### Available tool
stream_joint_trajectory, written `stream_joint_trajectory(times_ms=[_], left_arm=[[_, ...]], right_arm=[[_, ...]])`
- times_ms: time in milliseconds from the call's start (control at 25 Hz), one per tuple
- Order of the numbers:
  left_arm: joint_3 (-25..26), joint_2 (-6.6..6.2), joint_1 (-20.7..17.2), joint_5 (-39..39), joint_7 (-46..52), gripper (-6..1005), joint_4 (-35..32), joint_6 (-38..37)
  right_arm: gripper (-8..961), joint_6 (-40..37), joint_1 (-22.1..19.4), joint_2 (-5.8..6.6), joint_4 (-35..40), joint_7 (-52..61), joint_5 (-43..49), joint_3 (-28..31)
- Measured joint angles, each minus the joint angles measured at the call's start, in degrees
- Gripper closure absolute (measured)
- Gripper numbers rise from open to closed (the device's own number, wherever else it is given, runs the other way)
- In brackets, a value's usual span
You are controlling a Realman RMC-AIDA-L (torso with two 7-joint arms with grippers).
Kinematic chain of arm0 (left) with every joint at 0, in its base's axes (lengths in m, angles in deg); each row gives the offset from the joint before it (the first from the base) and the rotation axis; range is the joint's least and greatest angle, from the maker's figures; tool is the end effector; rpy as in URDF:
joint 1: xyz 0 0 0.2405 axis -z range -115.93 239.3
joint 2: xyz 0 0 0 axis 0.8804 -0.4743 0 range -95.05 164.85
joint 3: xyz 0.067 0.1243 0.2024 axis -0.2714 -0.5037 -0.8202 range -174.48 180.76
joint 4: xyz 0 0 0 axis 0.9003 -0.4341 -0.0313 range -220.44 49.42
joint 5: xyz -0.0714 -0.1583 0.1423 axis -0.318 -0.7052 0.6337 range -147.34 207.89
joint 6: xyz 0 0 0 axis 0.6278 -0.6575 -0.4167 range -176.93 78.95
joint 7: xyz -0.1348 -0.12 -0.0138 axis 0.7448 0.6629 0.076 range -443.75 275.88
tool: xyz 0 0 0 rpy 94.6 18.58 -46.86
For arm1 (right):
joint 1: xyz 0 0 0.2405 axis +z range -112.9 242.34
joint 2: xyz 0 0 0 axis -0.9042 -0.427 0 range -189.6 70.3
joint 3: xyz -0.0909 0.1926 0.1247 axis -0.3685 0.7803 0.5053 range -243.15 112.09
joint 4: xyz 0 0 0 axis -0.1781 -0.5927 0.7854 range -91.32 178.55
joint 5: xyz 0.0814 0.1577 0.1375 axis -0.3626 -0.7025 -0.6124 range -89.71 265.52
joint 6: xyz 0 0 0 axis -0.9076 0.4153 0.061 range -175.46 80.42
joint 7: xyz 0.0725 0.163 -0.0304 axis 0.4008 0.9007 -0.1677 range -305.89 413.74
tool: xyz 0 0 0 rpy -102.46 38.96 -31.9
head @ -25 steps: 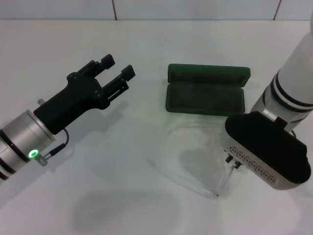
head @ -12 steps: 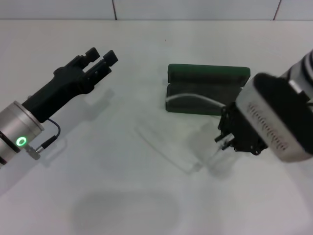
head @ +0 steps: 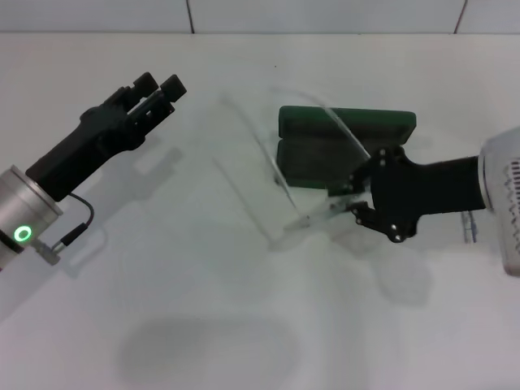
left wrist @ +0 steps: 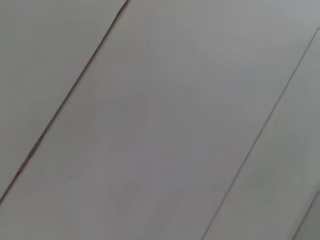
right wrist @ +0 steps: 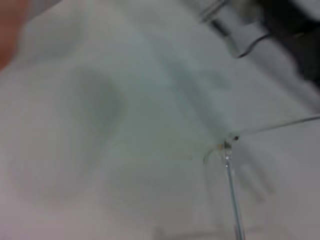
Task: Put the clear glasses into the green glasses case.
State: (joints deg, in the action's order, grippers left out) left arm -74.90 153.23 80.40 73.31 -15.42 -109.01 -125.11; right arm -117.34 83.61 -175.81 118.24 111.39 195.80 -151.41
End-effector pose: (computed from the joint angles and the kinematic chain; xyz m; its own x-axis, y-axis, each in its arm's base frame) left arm -0.2577 0.3455 -0.0312 0.3006 0.2784 0.9122 0.7774 -0.6256 -0.0653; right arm 0.1690 0.3472 -0.0518 0.8307 0.5558 0.0329 0.5352 -0.7808 -0.3223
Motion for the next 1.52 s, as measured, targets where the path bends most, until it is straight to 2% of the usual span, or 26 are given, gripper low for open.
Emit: stream_joint_trajectory(times_ms=[80,200,400,680,1160,1360,1520], left_arm=[[0.0,-0.07,0.01,0.07,-0.94,317,0.01,-1.86],[-0.15,-0.09,0.27,0.7,-3.36,317,0.02,-5.48],[-0.36,0.02,2.37,8.39,-6.14,317,-0.45,-11.08],[-0.48,1.56,6.24,14.62,-15.39,317,-0.27,-14.08],[-0.77,1.93,6.42,11.85,-30.93,317,4.34,-21.75],[-4.19,2.2,7.59,11.53,-35.65,317,5.21,-21.24],[-5.01,2.14,9.93,11.05,-34.42,317,6.7,-18.86]], right_arm=[[830,4.54,-2.48,0.05,-3.54,-7.01,-8.01,-0.96],[828,7.17,-3.65,0.04,-10.23,-15.2,-19.33,-1.29],[825,4.46,-3.33,0.18,-18.66,-23.48,-30.17,-1.26],[821,-1.55,-3.53,0.5,-21.51,-23.0,-31.16,-0.84],[814,-2.17,-2.72,1.01,-22.11,-15.73,-29.7,-0.26],[811,-2.97,-1.27,0.87,-22.17,-13.43,-27.22,-0.46],[808,-4.24,-1.26,0.81,-21.97,-13.98,-26.53,-0.62]])
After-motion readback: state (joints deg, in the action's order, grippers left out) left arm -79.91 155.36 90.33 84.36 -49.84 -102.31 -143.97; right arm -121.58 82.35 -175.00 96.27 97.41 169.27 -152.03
